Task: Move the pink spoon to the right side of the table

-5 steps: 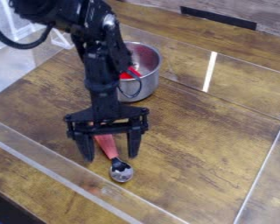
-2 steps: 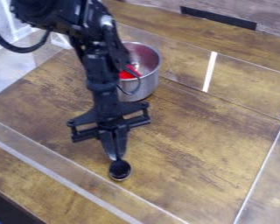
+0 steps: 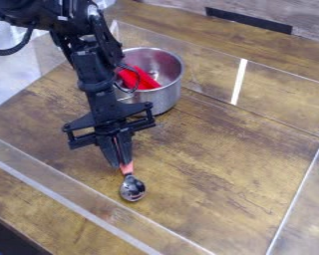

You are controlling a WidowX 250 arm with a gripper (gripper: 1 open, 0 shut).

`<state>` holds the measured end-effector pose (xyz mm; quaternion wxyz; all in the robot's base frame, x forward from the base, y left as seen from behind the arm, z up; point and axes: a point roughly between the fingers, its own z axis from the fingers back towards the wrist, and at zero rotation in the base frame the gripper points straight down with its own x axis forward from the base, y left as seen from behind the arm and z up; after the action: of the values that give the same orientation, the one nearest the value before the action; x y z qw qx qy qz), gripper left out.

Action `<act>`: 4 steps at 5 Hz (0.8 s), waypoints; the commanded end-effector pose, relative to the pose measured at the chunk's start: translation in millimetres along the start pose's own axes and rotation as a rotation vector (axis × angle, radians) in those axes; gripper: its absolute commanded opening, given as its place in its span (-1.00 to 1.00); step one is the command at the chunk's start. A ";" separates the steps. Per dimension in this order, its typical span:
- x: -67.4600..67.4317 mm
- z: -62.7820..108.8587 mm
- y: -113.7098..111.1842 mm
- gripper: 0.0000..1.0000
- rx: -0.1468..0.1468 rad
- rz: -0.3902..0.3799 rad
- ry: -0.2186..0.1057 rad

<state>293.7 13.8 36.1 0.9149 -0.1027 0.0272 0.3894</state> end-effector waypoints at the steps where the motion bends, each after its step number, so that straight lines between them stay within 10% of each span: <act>1: -6.0 23.8 -13.4 -1.00 -0.056 -0.045 -0.057; 2: -4.5 9.4 -16.3 -1.00 -0.073 -0.026 -0.065; 3: -1.0 -1.6 -17.0 1.00 -0.085 -0.021 -0.085; 4: 10.3 0.2 -12.9 1.00 -0.089 -0.042 -0.133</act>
<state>308.5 5.4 35.5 0.9159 -0.1217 -0.0425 0.3800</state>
